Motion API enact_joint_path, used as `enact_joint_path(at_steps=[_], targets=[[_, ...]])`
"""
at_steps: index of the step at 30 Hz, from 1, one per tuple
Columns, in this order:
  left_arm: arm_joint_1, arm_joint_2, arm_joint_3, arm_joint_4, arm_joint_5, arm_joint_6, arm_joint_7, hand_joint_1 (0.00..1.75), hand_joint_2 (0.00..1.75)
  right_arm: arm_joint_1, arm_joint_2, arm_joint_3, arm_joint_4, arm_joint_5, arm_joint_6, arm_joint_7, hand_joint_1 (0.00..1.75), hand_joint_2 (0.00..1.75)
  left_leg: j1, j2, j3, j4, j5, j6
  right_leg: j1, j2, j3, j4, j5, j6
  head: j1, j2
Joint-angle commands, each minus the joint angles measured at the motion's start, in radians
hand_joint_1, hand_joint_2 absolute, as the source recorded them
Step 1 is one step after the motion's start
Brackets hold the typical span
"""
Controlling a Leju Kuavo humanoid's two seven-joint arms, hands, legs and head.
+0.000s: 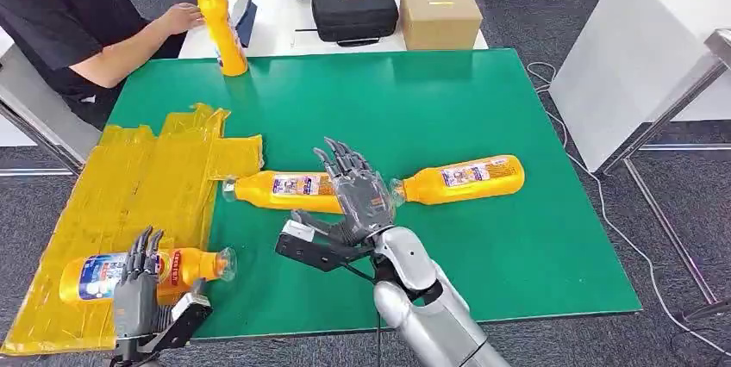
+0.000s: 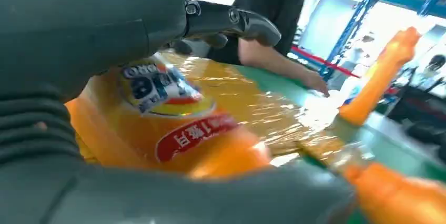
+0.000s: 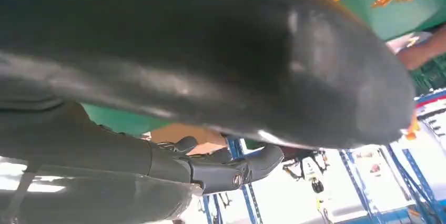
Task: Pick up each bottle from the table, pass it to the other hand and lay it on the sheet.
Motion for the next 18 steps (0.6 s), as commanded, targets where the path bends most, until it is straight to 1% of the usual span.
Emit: enact_joint_path(at_steps=[1,3,4,5,6,7,8,11,15,16,17,18], targets=[[0.05,0.093,-0.292,-0.219,0.261,-0.007,0.002,0.0,0.0,-0.023,-0.033,-0.002,0.07,-0.01,0.01,-0.003,0.0,0.0,0.001,-0.001,0.0,0.0,0.0,-0.001,0.001,-0.001,0.0,-0.001,0.0,0.0,0.0,0.0],[0.053,0.094,-0.294,-0.241,0.287,-0.007,0.002,0.0,0.0,-0.025,-0.032,-0.002,0.08,-0.011,0.012,-0.003,0.0,0.0,0.001,0.0,0.001,0.0,-0.001,-0.002,0.001,0.0,0.001,-0.001,0.0,0.0,0.0,0.0],[0.07,0.112,-0.337,-0.358,0.44,-0.007,0.002,0.0,0.0,-0.031,-0.032,0.0,0.095,-0.01,0.017,-0.003,0.0,0.0,0.002,0.001,0.002,0.0,-0.001,-0.003,0.001,0.0,0.003,-0.002,-0.001,-0.001,0.0,0.0],[0.079,0.118,-0.341,-0.423,0.488,-0.007,0.002,0.0,0.0,-0.035,-0.032,0.002,0.102,-0.01,0.019,-0.003,0.0,0.0,0.001,0.0,0.001,0.0,-0.001,-0.002,0.001,-0.001,0.001,-0.001,0.0,0.0,0.001,0.0],[0.093,0.105,-0.319,-0.609,0.589,-0.007,0.002,0.0,0.0,-0.052,-0.029,0.01,0.14,-0.013,0.027,-0.004,0.0,0.0,0.002,0.0,-0.002,0.002,-0.001,-0.002,0.002,0.0,-0.001,0.0,0.0,-0.001,0.0,0.0],[0.093,0.105,-0.319,-0.609,0.589,-0.007,0.002,0.0,0.0,-0.052,-0.029,0.01,0.14,-0.013,0.027,-0.004,0.0,0.0,0.003,0.001,-0.001,0.002,-0.002,-0.003,0.002,0.0,0.0,0.0,-0.001,-0.001,0.0,0.0],[0.085,0.082,-0.292,-0.694,0.638,-0.007,0.002,0.0,0.0,-0.064,-0.023,0.011,0.17,-0.018,0.025,-0.009,0.0,0.0,0.003,0.0,-0.004,0.004,-0.002,-0.002,0.003,0.0,-0.003,0.002,-0.001,0.0,0.0,0.0],[0.085,0.082,-0.292,-0.694,0.638,-0.007,0.002,0.0,0.0,-0.064,-0.023,0.011,0.17,-0.018,0.025,-0.009,0.0,0.0,0.003,0.0,-0.002,0.003,-0.001,-0.002,0.002,-0.001,-0.002,0.001,-0.001,0.0,0.0,0.0],[0.085,0.082,-0.292,-0.694,0.638,-0.007,0.002,0.0,0.0,-0.064,-0.023,0.011,0.17,-0.018,0.025,-0.009,0.0,0.0,0.002,0.002,0.0,0.001,-0.001,-0.002,0.002,0.001,0.0,0.0,0.0,0.0,0.0,0.0],[0.075,0.07,-0.278,-0.778,0.701,-0.007,0.002,0.0,0.0,-0.08,-0.02,0.018,0.206,-0.02,0.024,-0.013,0.0,0.0,0.001,0.001,0.0,0.0,-0.001,-0.001,0.001,0.0,0.0,0.0,0.0,0.0,0.0,0.0],[0.066,0.061,-0.276,-0.812,0.751,-0.02,0.002,0.0,0.0,-0.088,-0.018,0.015,0.228,-0.017,0.017,-0.002,0.0,0.0,0.003,0.001,-0.001,0.002,-0.002,-0.003,0.002,0.001,0.0,0.0,0.0,0.0,0.0,0.0],[0.062,0.041,-0.26,-0.843,0.776,-0.044,0.002,0.0,0.0,-0.101,-0.018,0.021,0.253,-0.016,0.022,-0.001,0.0,1.75,0.003,0.001,-0.002,0.002,-0.001,-0.002,0.002,0.0,-0.001,0.0,0.0,0.0,0.0,0.0]])
